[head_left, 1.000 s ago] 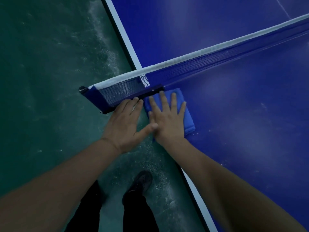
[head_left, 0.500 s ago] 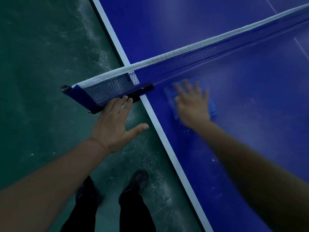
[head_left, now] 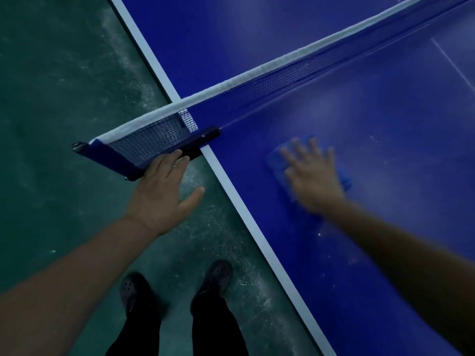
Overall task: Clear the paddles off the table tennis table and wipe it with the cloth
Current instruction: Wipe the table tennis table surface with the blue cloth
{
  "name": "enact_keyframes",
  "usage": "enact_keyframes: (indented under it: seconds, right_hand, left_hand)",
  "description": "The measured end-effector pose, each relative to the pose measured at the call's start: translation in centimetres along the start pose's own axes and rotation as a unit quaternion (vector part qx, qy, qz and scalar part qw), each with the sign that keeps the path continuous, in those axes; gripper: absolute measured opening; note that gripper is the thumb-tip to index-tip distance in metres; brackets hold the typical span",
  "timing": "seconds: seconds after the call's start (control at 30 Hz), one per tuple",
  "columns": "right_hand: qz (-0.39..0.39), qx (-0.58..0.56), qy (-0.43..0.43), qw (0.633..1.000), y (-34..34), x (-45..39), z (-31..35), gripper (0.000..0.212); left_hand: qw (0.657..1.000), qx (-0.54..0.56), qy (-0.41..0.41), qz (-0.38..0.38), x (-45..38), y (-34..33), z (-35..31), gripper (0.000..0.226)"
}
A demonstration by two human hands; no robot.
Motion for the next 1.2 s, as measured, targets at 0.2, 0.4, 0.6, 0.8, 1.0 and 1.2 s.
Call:
enact_keyframes:
  seconds: [0.2,0.4,0.6,0.8,1.0,1.2]
  right_hand:
    - [-0.003,-0.097,-0.279,0.956,0.6,-1.3,-1.6,0.057]
    - [-0.016,-0.061,0.095,0.994,-0.5,7.9,9.3,0.052]
    - [0.032,-0.090,-0.333,0.938,-1.7,6.9,-13.0,0.058]
    - [-0.043,-0.077,-0.126,0.988,-1.5,7.5,4.9,0.055]
    - [-0.006,-0.043,-0.140,0.989,-3.0,13.6,-5.7,0.055]
    - [0.034,-0.140,-0.531,0.835,-3.4,13.6,-13.7,0.057]
  left_hand:
    - [0.998,0.031,0.014,-0.050,-1.3,1.2,-1.0,0.058]
    - [0.989,0.054,-0.113,-0.076,-2.4,-0.6,-5.7,0.047]
    - [0.985,0.032,-0.167,0.039,-4.2,-5.1,-9.3,0.058]
    - [0.975,-0.026,-0.216,0.032,-7.0,-6.3,-9.8,0.065]
    - [0.948,-0.153,-0.270,0.076,-7.1,-7.3,-9.7,0.072]
    - [0.949,-0.157,-0.261,0.082,-7.2,-7.6,-9.8,0.072]
Point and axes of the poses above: each hand's wrist, its own x-axis away from the middle knuckle, its own y-axis out of the back of the hand, z = x × y, the point moved 6 cm from there along -x, towards the middle knuckle, and after that the axes turned 6 degrees about x, right-handed, at the moved point
